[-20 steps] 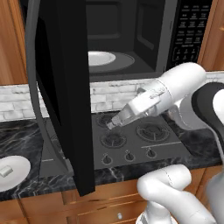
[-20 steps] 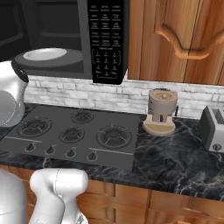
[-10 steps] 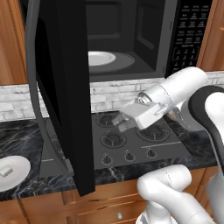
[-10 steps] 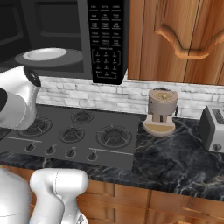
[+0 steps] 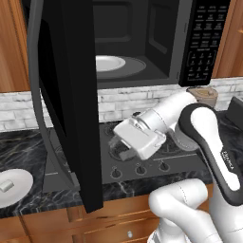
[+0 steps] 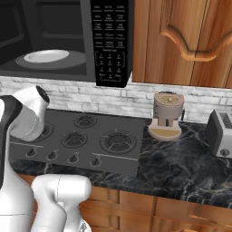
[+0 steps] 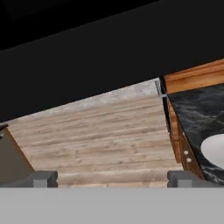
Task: Pick the marshmallow from the counter and place it in the microwave. Then turn on the microwave.
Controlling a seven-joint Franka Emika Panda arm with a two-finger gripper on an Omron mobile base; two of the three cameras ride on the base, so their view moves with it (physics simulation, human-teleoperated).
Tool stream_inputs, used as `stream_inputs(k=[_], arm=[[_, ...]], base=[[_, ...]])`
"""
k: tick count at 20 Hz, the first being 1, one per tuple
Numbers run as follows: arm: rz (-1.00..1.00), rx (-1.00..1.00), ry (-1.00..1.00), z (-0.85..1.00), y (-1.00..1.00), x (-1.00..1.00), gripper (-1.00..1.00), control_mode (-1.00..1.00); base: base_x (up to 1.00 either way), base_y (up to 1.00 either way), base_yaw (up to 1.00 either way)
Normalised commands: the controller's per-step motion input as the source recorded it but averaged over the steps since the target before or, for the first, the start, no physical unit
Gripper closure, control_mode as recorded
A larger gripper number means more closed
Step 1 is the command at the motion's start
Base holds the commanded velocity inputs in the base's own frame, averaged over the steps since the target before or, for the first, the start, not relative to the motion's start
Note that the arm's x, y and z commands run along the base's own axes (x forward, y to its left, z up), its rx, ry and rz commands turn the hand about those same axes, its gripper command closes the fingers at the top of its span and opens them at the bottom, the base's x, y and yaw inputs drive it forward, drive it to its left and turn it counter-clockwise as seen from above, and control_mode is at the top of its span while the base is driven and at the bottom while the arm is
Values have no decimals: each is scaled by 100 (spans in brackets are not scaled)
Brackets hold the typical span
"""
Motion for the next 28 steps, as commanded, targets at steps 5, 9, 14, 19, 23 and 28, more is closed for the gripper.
stream_inputs(k=[5,9,14,19,23,28], arm=[[10,0,-21,-24,39,0,-100,-100],[0,0,-12,-4,33,0,-100,-100],[0,1,-2,-17,34,3,-100,-100],[0,1,0,-20,30,35,-100,-100],[0,0,0,-21,26,38,-100,-100],[0,0,0,-38,28,23,-100,-100]], base=[[0,0,0],[0,0,0],[0,0,0],[0,0,0],[0,0,0],[0,0,0]])
